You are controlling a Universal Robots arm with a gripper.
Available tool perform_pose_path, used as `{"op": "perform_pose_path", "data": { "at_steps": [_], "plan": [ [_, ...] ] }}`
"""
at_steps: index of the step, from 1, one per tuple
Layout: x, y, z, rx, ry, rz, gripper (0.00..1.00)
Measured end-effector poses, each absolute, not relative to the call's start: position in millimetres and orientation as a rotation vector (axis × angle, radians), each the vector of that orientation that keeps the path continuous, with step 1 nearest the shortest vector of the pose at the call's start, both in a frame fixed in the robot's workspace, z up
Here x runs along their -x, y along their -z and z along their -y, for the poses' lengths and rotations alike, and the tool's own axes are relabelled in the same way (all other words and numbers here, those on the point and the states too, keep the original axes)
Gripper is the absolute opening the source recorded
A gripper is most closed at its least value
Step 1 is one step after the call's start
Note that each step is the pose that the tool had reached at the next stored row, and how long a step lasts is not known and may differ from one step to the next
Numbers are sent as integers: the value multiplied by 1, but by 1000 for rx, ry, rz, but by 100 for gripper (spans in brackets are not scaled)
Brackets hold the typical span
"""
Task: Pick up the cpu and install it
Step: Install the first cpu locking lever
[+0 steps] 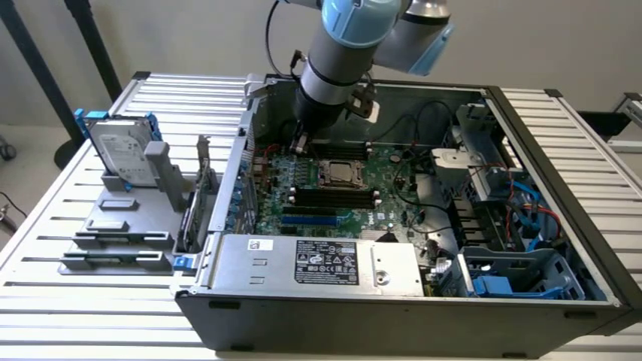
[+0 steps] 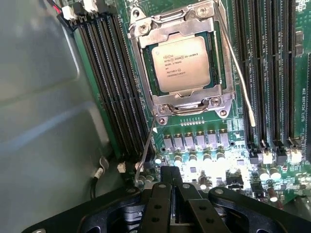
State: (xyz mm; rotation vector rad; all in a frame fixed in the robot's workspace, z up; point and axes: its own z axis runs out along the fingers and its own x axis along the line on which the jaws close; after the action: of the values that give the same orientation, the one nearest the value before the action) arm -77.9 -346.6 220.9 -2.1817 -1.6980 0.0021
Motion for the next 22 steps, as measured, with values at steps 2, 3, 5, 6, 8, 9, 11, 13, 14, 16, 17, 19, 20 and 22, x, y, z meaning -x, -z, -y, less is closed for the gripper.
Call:
{"op": "perform_pose_path", "data": {
  "at_steps": [2, 3, 5, 6, 8, 9, 11, 13, 14, 16, 17, 19, 20, 22],
  "plan": [
    [78, -222, 347, 2188, 9, 1674, 11],
    [79, -222, 347, 2191, 15, 1662, 11],
    [79, -223, 347, 2196, 26, 1638, 11],
    [79, -224, 347, 2199, 29, 1627, 11],
    [79, -225, 347, 2204, 36, 1605, 11],
    [79, -226, 347, 2206, 39, 1596, 11],
    [79, -227, 348, 2211, 43, 1580, 11],
    [79, -229, 348, 2215, 47, 1568, 11],
    [79, -229, 348, 2218, 48, 1563, 11],
    [79, -230, 348, 2225, 52, 1551, 11],
    [79, -231, 349, 2228, 54, 1545, 11],
    [79, -233, 349, 2234, 58, 1533, 11],
    [79, -234, 349, 2238, 59, 1529, 11],
    [80, -235, 349, 2243, 61, 1521, 11]
  ]
}}
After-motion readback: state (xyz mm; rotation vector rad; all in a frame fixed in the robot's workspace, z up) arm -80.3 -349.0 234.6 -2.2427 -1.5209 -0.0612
